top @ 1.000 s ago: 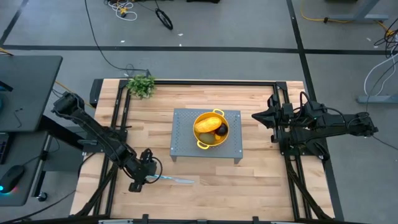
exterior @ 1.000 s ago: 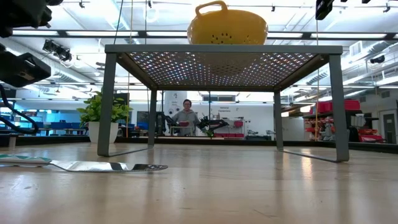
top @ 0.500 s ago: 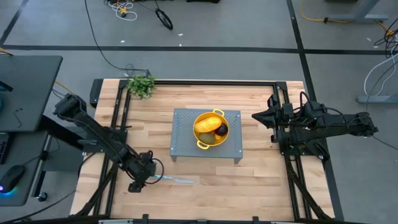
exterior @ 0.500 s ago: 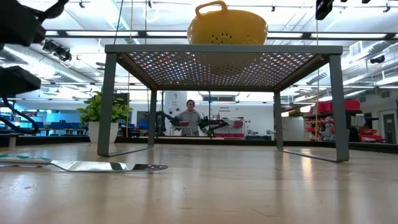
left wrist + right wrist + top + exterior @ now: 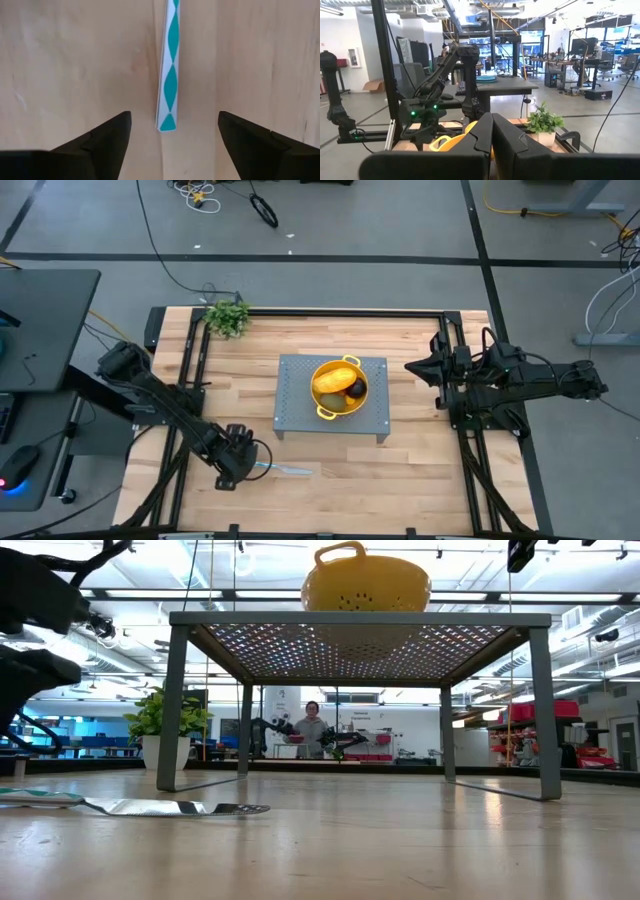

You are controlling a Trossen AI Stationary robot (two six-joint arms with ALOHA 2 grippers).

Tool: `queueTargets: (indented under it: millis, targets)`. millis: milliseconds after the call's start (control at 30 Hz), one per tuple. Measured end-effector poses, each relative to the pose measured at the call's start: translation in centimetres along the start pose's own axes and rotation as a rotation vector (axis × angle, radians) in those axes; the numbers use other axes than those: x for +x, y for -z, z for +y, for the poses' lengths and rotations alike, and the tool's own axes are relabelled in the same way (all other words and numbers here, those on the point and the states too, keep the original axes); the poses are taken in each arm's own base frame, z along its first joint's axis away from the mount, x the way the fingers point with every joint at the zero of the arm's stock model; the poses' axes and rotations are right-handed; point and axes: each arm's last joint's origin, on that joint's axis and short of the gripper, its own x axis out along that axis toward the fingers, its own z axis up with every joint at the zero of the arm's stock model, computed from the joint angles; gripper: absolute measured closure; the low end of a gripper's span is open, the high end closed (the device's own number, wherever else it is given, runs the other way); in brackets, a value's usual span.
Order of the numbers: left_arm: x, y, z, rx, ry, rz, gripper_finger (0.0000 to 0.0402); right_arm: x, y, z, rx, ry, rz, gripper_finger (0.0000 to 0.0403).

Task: Pick & Place Fruit
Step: Put the knife on the shelf to the left of the strainer bowl

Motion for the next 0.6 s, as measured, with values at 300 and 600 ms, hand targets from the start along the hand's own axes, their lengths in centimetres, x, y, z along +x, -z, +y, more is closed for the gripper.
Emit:
queueTargets:
  millis: [300,600]
  targets:
    - [-0.01,-0.13,0.08,-0.025,-0.032,-0.032,0.0121,0.01,0.06,0.00,0.000,0.000,0.006,0.0387]
    - [-0.03,-0.03,-0.19,0.006,-0.031,-0.042,0.0144,0.01,0.12,0.00,-0.001,0.000,0.012,0.0387]
